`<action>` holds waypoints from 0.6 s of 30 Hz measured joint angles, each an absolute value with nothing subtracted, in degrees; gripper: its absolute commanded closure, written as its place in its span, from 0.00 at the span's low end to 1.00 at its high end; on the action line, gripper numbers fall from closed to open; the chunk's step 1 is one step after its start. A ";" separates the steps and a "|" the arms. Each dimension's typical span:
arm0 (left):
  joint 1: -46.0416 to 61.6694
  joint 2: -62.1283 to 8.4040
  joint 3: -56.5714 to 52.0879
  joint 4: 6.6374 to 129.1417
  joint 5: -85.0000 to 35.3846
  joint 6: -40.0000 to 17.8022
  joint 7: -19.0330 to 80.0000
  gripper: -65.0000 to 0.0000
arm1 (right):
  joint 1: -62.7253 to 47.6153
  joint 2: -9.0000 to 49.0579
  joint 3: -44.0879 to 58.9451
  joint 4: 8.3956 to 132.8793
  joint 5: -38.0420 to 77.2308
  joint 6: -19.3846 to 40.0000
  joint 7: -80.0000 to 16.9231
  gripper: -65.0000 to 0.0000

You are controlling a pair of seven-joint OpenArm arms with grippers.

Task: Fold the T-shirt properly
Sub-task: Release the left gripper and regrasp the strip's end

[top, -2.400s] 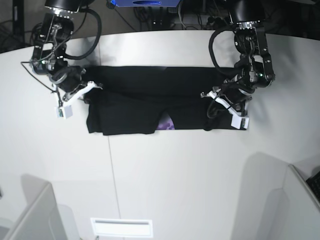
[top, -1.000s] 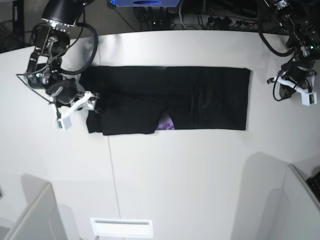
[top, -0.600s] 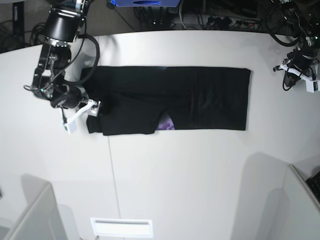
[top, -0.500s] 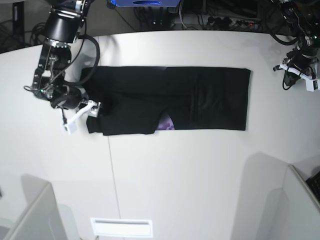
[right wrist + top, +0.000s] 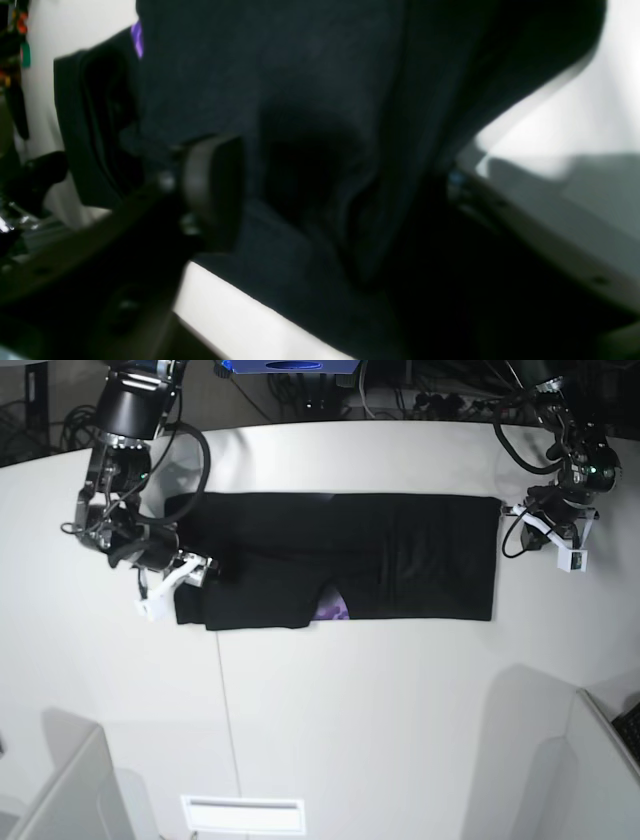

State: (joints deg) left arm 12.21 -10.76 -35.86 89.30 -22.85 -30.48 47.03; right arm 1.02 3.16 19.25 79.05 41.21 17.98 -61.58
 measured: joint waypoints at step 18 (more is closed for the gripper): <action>7.03 -11.44 -23.79 83.57 -23.59 -30.24 45.10 1.00 | 0.30 5.17 18.87 82.54 34.85 16.82 -61.12 1.00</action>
State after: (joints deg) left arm 7.03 -11.44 -23.79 83.57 -23.59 -30.24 45.10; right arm 0.30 5.17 18.87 82.54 34.85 16.82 -61.12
